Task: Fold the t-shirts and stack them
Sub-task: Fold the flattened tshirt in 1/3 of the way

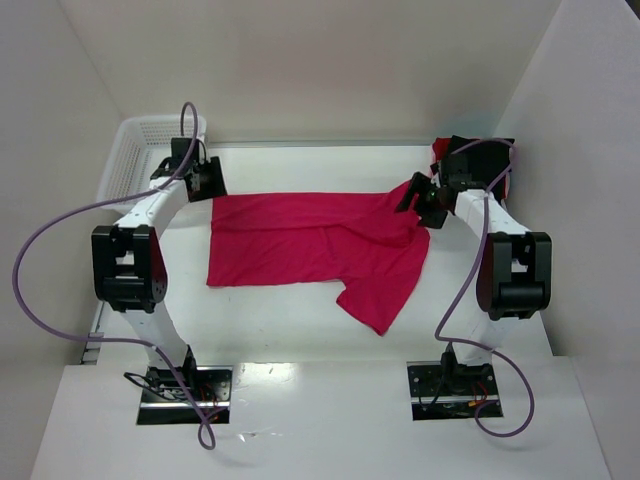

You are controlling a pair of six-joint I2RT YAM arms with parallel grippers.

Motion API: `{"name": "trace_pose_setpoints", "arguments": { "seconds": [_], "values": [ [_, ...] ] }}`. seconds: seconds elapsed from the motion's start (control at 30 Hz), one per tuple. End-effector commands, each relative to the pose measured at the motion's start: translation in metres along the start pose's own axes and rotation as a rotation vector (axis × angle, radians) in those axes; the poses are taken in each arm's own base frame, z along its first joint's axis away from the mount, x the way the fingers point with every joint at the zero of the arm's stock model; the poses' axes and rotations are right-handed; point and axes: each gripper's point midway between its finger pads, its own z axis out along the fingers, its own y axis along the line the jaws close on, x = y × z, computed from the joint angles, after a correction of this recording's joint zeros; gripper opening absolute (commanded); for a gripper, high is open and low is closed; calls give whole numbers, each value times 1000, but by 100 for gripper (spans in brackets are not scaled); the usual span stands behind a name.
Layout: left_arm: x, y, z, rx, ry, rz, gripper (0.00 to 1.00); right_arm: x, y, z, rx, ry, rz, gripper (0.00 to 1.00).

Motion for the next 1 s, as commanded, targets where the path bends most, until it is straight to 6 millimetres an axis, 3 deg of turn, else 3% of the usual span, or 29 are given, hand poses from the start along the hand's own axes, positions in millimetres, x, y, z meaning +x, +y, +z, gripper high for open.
{"name": "trace_pose_setpoints", "arguments": {
  "seconds": [0.0,0.1,0.13,0.2,0.23,0.3,0.33,0.4,0.43,0.6,0.63,0.8,0.97],
  "values": [
    [-49,-33,-10,111,-142,-13,61,-63,32,-24,-68,-195,-80,83],
    [-67,-37,0,123,-185,-23,55,-87,38,-18,-71,-247,-113,84],
    [-63,-38,11,133,-173,-34,53,-96,39,-15,-69,-270,-116,84],
    [-70,-42,23,153,-203,-40,43,-109,42,-1,-72,-280,-127,81],
    [-73,-46,26,170,-209,-50,38,-124,44,-2,-77,-304,-126,76],
    [-66,-53,41,189,-188,-63,30,-128,39,21,-65,-279,-119,58],
    [-74,-55,42,194,-202,-62,19,-138,44,22,-72,-295,-124,54],
    [-68,-53,54,188,-182,-63,13,-131,34,42,-43,-234,-107,52],
    [-65,-58,57,191,-168,-58,13,-135,36,42,-43,-235,-108,56],
    [-57,-61,70,187,-134,-44,22,-129,23,48,8,-216,-115,72],
    [-63,-62,68,191,-147,-43,23,-126,19,47,24,-211,-111,74],
    [-49,-58,81,179,-106,-46,26,-116,10,47,52,-197,-113,74],
    [-33,-56,89,176,-58,-60,13,-106,2,55,66,-167,-106,69]
  ]
}}
